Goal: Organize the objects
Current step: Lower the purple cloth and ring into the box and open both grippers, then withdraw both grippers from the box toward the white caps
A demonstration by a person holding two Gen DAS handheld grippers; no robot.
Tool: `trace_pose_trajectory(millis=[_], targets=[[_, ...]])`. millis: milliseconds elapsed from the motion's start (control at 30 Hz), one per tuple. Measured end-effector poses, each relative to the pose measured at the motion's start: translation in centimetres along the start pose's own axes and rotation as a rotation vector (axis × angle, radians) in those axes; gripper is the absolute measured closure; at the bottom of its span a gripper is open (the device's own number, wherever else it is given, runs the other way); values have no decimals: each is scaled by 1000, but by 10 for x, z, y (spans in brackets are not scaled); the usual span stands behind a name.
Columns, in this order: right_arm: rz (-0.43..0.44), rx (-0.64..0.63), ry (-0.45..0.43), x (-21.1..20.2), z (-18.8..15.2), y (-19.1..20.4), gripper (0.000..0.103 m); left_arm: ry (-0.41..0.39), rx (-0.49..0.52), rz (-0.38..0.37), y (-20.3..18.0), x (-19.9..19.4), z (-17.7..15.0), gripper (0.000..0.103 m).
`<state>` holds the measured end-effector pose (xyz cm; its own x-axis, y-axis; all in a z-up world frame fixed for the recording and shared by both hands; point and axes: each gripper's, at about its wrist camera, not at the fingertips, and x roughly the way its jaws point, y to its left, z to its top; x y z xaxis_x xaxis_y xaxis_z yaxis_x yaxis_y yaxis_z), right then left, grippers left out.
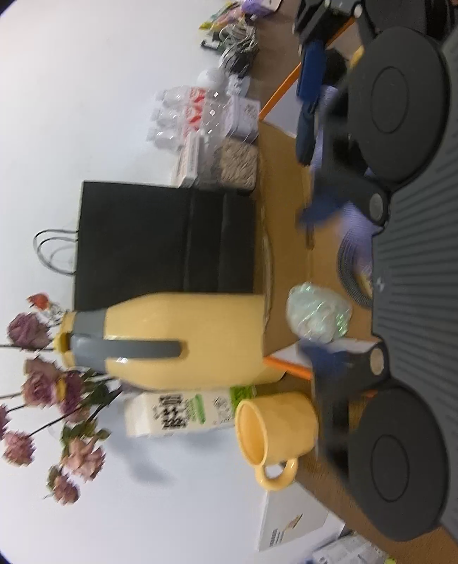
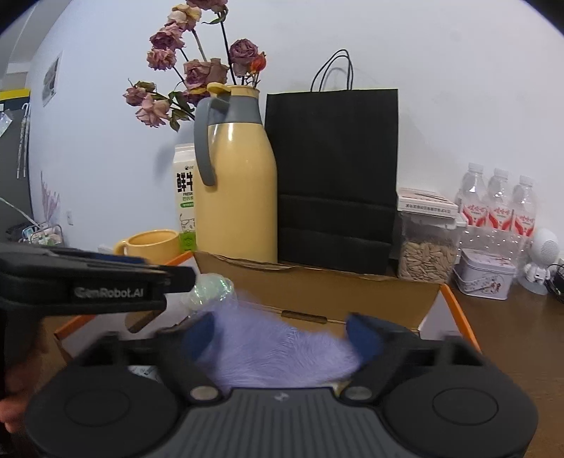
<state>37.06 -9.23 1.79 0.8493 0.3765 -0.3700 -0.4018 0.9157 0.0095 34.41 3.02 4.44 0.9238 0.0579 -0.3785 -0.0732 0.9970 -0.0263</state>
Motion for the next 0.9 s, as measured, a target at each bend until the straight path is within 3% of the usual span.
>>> trace_pose_trajectory(millis=[100,567,900], targets=[[-6,14,-16,-5,0,-3,0,-23,-8,17,0,-4,2,0],[-10,10,-25,-13,6,-3,0,-42,-12,2,-3,-14,5,0],[-20,-23,-56,-51,10,-1,0,-84,3,-21,-6,-50,5,0]])
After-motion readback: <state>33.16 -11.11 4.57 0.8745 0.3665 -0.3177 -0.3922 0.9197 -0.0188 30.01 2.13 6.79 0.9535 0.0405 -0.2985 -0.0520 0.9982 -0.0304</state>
